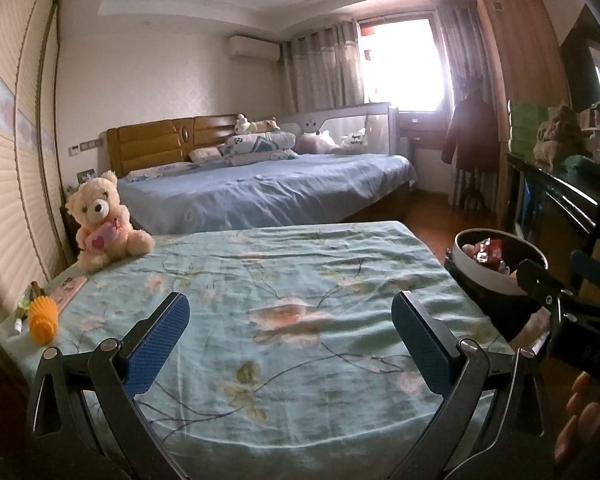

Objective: Collect trash

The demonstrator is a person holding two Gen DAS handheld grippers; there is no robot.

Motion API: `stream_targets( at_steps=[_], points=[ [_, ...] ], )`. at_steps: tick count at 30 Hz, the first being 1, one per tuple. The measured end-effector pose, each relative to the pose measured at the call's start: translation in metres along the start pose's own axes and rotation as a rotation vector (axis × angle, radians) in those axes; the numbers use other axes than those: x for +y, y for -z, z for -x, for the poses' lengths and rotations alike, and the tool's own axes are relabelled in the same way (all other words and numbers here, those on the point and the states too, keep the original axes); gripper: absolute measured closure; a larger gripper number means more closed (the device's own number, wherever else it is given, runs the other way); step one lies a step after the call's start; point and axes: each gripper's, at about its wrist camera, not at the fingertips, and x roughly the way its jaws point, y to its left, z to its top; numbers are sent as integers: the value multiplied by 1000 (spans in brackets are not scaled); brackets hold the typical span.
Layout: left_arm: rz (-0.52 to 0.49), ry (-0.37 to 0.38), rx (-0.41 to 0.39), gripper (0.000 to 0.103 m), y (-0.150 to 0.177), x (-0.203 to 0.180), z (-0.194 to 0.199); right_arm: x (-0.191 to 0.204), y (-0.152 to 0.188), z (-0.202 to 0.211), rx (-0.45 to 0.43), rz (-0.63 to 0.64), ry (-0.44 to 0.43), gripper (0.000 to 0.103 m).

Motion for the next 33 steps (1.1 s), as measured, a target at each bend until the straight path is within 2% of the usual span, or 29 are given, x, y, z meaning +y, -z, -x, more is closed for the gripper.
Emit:
stream_targets(
  at_steps=[33],
  points=[
    [13, 0, 33, 0, 7, 1, -4, 14, 3, 1, 17, 22, -22, 0]
  ],
)
